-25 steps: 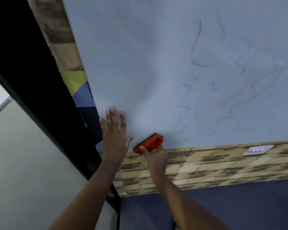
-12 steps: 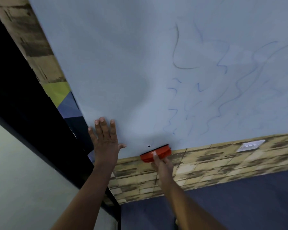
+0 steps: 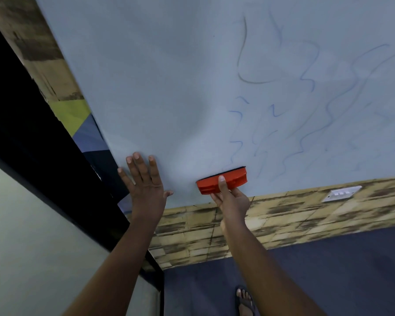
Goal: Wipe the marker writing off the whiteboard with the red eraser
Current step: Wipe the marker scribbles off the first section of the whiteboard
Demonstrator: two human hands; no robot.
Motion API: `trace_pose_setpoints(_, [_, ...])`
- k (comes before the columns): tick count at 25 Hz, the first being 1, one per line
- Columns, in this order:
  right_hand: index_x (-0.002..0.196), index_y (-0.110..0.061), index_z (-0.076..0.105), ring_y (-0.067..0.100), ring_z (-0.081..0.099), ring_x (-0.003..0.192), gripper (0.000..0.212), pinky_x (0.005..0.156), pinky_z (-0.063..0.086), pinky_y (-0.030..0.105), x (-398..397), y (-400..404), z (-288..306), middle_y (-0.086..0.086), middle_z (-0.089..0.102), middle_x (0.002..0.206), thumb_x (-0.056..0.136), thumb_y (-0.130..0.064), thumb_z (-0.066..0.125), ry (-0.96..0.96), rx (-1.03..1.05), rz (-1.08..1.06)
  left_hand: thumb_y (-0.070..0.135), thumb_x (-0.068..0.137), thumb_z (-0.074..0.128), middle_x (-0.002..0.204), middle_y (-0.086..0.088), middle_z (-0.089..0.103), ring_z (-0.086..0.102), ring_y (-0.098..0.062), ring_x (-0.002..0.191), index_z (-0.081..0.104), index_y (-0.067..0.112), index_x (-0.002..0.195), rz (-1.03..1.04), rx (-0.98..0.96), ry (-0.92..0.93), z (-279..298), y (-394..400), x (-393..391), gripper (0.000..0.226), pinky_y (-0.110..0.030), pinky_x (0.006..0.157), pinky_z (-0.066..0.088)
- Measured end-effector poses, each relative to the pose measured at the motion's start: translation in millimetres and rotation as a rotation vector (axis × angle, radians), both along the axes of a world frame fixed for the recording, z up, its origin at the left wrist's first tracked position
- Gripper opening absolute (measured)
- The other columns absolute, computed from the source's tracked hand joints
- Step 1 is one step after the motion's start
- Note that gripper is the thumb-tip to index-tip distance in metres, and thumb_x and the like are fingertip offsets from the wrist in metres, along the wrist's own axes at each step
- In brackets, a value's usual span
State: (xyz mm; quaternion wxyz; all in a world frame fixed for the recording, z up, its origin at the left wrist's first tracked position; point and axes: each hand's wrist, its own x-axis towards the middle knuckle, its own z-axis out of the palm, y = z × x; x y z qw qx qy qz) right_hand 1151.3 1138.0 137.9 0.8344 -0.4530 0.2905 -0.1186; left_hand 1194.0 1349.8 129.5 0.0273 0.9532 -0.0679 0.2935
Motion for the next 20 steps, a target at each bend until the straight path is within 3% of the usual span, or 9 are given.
trace_pose_setpoints(5, [0.113, -0.003, 0.072, 0.028, 0.076, 0.098, 0.034, 0.084, 0.064, 0.036, 1, -4, -21, 0.013, 0.077, 0.108, 0.090, -0.026, 0.081, 0.070, 0.030, -0.074, 0.049, 0.060, 0.100, 0.162, -0.029, -0.041, -0.034, -0.048, 0.153, -0.027, 0.003, 0.161, -0.005, -0.039, 0.004, 2, -4, -5, 0.168, -0.066, 0.121, -0.025])
trace_pose_setpoints(8, [0.123, 0.004, 0.065, 0.031, 0.074, 0.100, 0.044, 0.087, 0.064, 0.041, 5, -17, -46, 0.021, 0.073, 0.117, 0.091, -0.023, 0.079, 0.170, 0.167, -0.130, 0.048, 0.063, 0.099, 0.163, -0.028, -0.039, -0.033, -0.047, 0.154, -0.027, 0.004, 0.162, -0.006, -0.038, 0.011, 3, -4, -7, 0.166, -0.068, 0.122, -0.021])
trace_pose_setpoints(12, [0.128, 0.005, 0.059, 0.035, 0.073, 0.101, 0.052, 0.075, 0.065, 0.041, 4, -31, -61, 0.024, 0.070, 0.119, 0.090, -0.024, 0.078, 0.227, 0.228, -0.075, 0.049, 0.063, 0.099, 0.163, -0.029, -0.038, -0.032, -0.049, 0.154, -0.026, 0.003, 0.162, 0.009, -0.037, 0.027, 3, -7, -8, 0.166, -0.069, 0.121, -0.019])
trace_pose_setpoints(15, [0.121, -0.001, 0.065, 0.032, 0.074, 0.103, 0.042, 0.073, 0.066, 0.036, 7, -42, -47, 0.019, 0.072, 0.118, 0.091, -0.028, 0.079, 0.151, 0.161, -0.193, 0.050, 0.064, 0.098, 0.163, -0.031, -0.038, -0.032, -0.050, 0.154, -0.026, 0.001, 0.161, 0.024, -0.036, 0.036, 1, -8, -8, 0.165, -0.071, 0.121, -0.017])
trace_pose_setpoints(17, [0.123, -0.011, 0.071, 0.026, 0.074, 0.102, 0.043, 0.081, 0.065, 0.039, 9, -49, -28, 0.014, 0.075, 0.116, 0.089, -0.035, 0.081, 0.022, -0.027, -0.277, 0.049, 0.063, 0.099, 0.163, -0.031, -0.038, -0.031, -0.051, 0.153, -0.026, 0.001, 0.161, 0.012, -0.053, 0.022, 1, -8, -8, 0.166, -0.071, 0.121, -0.019])
trace_pose_setpoints(19, [0.126, -0.016, 0.072, 0.013, 0.071, 0.098, 0.050, 0.087, 0.063, 0.039, 9, -40, -6, 0.004, 0.074, 0.106, 0.085, -0.041, 0.084, -0.078, -0.445, -0.292, 0.047, 0.059, 0.101, 0.163, -0.031, -0.038, -0.032, -0.051, 0.153, -0.027, 0.001, 0.161, 0.004, -0.062, -0.002, -1, -9, -5, 0.170, -0.069, 0.120, -0.023])
trace_pose_setpoints(20, [0.131, -0.014, 0.070, 0.010, 0.068, 0.095, 0.056, 0.086, 0.062, 0.032, 9, -28, 2, 0.000, 0.070, 0.105, 0.084, -0.040, 0.085, -0.131, -0.671, -0.290, 0.047, 0.057, 0.102, 0.163, -0.031, -0.038, -0.033, -0.052, 0.152, -0.027, 0.000, 0.161, 0.001, -0.063, -0.009, -1, -10, -3, 0.171, -0.069, 0.120, -0.024])
